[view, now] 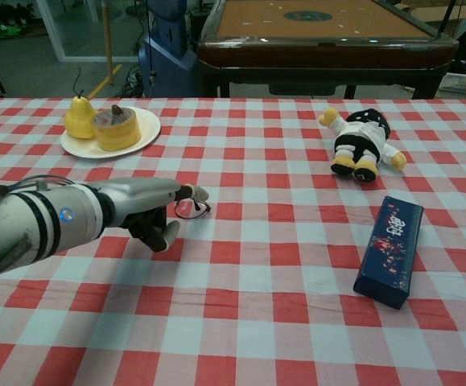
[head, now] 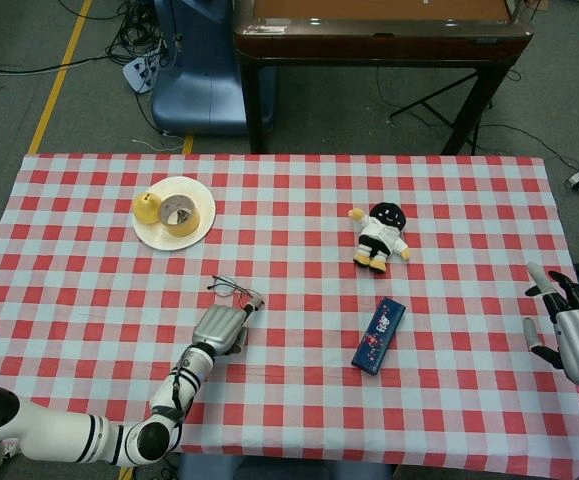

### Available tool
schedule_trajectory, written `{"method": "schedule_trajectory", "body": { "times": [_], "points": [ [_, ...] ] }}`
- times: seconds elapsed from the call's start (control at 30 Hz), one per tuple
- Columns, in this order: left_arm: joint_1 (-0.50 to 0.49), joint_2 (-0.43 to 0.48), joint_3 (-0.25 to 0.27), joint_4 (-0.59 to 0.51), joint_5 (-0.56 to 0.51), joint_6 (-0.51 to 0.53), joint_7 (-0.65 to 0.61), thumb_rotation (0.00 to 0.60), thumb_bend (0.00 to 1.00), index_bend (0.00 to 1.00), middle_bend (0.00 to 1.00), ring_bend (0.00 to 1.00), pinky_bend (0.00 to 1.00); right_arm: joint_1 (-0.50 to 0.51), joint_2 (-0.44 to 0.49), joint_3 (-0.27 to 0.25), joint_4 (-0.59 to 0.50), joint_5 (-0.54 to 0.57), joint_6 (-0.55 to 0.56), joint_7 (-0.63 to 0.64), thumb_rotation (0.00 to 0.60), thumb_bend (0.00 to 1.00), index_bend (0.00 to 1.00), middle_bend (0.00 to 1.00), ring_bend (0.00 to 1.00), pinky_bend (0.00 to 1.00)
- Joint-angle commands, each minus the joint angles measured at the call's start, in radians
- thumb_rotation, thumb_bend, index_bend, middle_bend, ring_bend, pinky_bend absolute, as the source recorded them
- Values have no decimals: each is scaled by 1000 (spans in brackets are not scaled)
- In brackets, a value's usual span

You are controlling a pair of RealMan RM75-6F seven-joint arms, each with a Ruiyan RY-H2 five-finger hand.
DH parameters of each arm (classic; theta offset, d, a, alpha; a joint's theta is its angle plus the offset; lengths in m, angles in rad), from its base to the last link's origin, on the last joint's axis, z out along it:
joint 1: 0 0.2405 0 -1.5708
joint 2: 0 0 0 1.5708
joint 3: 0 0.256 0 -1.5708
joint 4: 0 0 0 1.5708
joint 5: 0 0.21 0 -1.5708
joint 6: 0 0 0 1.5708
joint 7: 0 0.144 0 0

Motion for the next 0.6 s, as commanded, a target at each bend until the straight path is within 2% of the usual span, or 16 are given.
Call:
{"method": "schedule_trajectory", "body": {
  "times": [0.03,0.23,0.6],
  "points": [
    [14,28,-11,-21,22,9,-31,600,724,0,1000,1000,1000,1,-1,0,1,-1,0,1,600,448,0,352,127,190],
    [20,55,-23,5,-1,-6,-56,600,724,0,1000,1000,1000,3,-4,1,2,-1,-5,1,600,447,0,353,128,190],
    [16,31,-12,93,-59,-43,-59,600,724,0,1000,1000,1000,4,-1,2,-4,2,-9,-8,600,447,0,355,130,190]
  ]
}}
